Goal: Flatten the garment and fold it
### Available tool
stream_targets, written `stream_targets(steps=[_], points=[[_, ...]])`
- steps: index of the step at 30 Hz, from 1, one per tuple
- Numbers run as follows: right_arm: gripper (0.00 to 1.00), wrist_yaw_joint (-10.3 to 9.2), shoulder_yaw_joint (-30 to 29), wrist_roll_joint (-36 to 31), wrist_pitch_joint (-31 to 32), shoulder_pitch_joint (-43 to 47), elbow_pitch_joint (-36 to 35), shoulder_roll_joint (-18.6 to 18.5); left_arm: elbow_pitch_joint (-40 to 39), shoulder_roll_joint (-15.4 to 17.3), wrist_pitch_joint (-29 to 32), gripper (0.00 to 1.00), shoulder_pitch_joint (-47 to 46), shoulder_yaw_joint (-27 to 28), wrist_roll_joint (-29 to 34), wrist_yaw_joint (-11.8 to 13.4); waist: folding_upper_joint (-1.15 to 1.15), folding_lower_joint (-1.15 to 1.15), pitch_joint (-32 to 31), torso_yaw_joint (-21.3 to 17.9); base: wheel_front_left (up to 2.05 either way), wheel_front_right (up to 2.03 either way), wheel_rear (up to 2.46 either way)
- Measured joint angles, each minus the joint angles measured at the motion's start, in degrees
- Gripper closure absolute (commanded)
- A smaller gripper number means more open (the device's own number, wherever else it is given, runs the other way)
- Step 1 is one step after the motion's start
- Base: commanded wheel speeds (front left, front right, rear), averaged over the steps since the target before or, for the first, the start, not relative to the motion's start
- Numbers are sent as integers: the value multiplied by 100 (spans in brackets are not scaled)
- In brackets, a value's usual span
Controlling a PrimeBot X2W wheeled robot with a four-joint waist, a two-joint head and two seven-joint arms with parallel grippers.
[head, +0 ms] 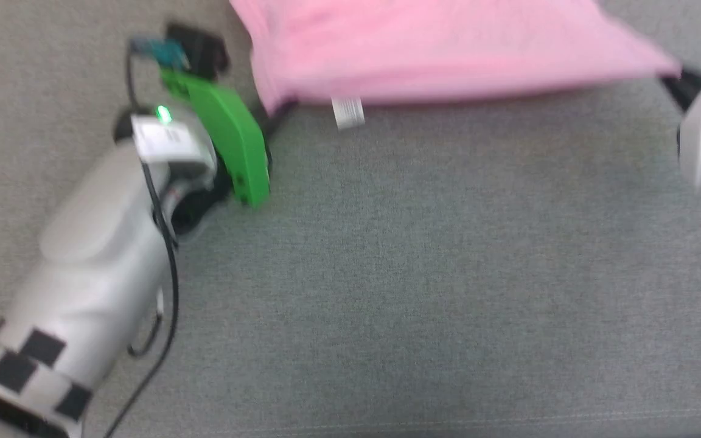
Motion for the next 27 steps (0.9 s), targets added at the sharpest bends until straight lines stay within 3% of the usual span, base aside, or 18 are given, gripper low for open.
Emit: stream_targets(steps=[14,27], points=[[100,0,214,972,955,1936,-1403,-1121,-1704,433,466,100,2114,-589,-338,620,0,0,-1128,52,0,0,0],[100,0,-304,1399,1405,3808,-2199,-1747,-3232,814,501,100,3751,-976,-444,1455,0,0,-1888,220,0,0,0]])
